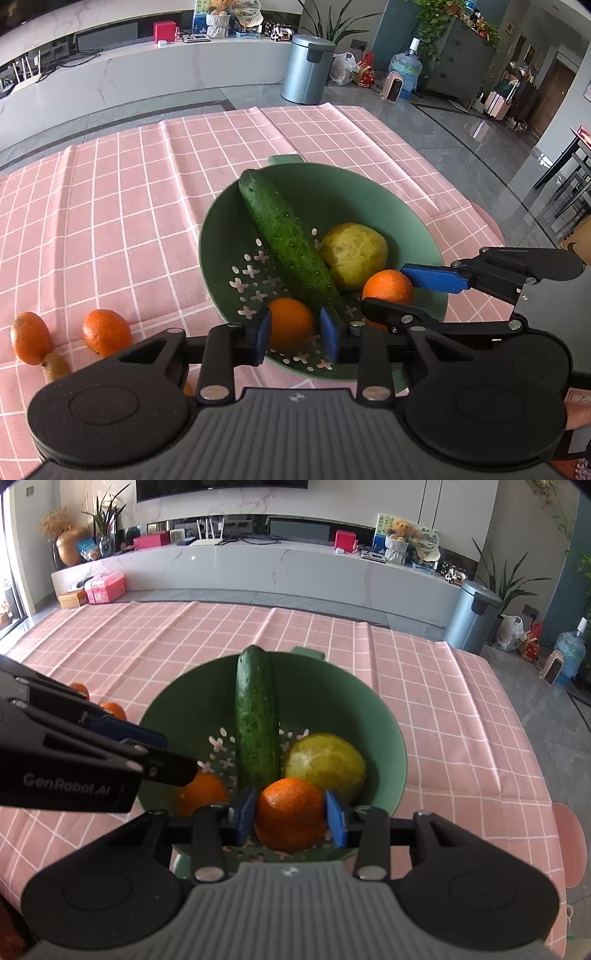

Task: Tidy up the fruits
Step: 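Release the left gripper's orange into the colander while the right gripper carries its orange over, then lower the orange into the colander and open the right gripper, then grasp the red cherry tomato with the left gripper while the right gripper grasps a brown kiwi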

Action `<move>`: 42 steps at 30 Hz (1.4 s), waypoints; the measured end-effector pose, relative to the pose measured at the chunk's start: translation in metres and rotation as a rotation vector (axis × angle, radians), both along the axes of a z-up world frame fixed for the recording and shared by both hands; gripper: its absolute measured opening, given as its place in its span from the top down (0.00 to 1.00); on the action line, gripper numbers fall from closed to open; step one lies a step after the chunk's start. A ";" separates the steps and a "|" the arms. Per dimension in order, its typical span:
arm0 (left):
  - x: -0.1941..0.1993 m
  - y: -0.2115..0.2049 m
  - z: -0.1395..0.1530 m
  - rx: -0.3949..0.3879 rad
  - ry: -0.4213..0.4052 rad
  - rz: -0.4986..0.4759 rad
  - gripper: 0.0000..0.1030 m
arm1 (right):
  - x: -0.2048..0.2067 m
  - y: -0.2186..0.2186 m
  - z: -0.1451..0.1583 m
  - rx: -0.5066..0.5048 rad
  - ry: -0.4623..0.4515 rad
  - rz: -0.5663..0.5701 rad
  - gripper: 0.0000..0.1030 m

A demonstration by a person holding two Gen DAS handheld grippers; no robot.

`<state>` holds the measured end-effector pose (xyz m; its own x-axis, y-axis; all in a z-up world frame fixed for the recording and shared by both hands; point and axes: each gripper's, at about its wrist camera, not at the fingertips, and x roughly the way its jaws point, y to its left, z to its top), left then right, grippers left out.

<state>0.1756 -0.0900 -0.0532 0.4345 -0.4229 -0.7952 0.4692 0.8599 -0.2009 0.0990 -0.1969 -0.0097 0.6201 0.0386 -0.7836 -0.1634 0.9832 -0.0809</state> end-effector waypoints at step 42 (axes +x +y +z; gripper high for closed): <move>-0.066 0.107 0.041 0.104 -0.194 0.188 0.57 | -0.069 0.087 0.029 0.155 -0.144 -0.067 0.50</move>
